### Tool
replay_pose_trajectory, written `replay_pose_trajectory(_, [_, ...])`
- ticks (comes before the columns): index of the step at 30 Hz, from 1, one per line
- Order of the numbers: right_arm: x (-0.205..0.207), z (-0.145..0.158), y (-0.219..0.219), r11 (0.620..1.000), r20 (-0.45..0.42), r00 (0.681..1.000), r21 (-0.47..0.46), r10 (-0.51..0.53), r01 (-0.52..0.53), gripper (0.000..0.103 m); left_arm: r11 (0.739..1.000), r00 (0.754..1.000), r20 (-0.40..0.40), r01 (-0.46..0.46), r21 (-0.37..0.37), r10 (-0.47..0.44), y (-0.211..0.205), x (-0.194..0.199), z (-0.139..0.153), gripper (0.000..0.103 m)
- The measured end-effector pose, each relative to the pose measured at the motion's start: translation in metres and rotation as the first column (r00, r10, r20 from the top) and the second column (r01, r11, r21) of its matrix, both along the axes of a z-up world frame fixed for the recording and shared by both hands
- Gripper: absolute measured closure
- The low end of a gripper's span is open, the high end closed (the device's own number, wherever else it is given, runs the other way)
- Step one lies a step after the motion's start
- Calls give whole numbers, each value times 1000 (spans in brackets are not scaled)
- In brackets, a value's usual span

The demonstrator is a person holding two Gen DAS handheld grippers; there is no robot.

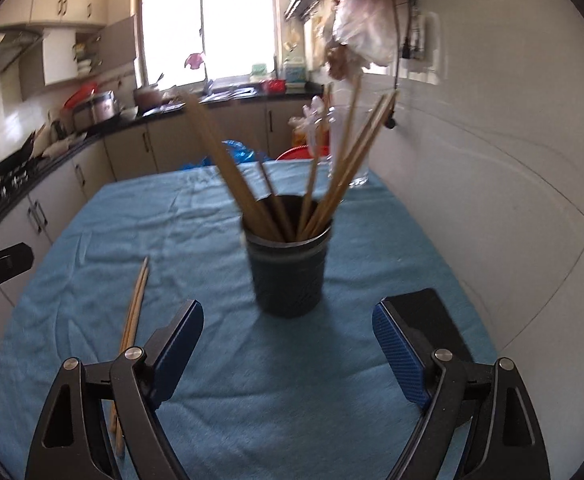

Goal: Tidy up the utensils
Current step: 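Move the left gripper back over the last two chopsticks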

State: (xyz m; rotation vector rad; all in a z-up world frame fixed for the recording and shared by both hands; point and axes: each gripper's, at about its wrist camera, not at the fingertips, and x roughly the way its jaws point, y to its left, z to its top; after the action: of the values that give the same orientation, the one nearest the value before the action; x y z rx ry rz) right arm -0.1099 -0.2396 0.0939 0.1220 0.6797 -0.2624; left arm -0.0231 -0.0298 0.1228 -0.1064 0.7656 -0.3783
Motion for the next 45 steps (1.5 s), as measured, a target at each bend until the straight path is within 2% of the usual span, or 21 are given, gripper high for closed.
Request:
replay_pose_trajectory(13, [10, -27, 31, 998, -78, 994, -4, 70, -70, 13, 999, 989, -141, -27, 33, 31, 13, 13, -41, 24])
replay_pose_trajectory(23, [12, -38, 32, 997, -99, 992, 12, 83, -82, 13, 997, 984, -177, -19, 68, 31, 1, 19, -53, 24])
replay_pose_trajectory(30, [10, -39, 28, 996, -96, 991, 29, 90, -87, 13, 997, 962, -270, -18, 81, 39, -5, 42, -70, 25])
replay_pose_trajectory(32, [10, -39, 26, 995, -94, 991, 40, 93, -89, 13, 995, 956, -289, -17, 97, 45, -8, 50, -76, 32])
replay_pose_trajectory(34, [9, -40, 24, 995, -93, 991, 50, 96, -92, 13, 995, 950, -309, -9, 100, 40, -12, 59, -80, 47])
replay_pose_trajectory(39, [8, -39, 20, 994, -88, 992, 65, 95, -89, 13, 999, 930, -368, 14, 43, 3, -22, 81, -88, 59])
replay_pose_trajectory(43, [7, -37, 16, 994, -83, 993, 75, 89, -83, 13, 998, 925, -380, 4, 64, 21, -34, 98, -92, 71])
replay_pose_trajectory(45, [5, -37, 15, 994, -80, 993, 78, 88, -81, 14, 997, 921, -389, -3, 73, 31, -37, 103, -94, 74])
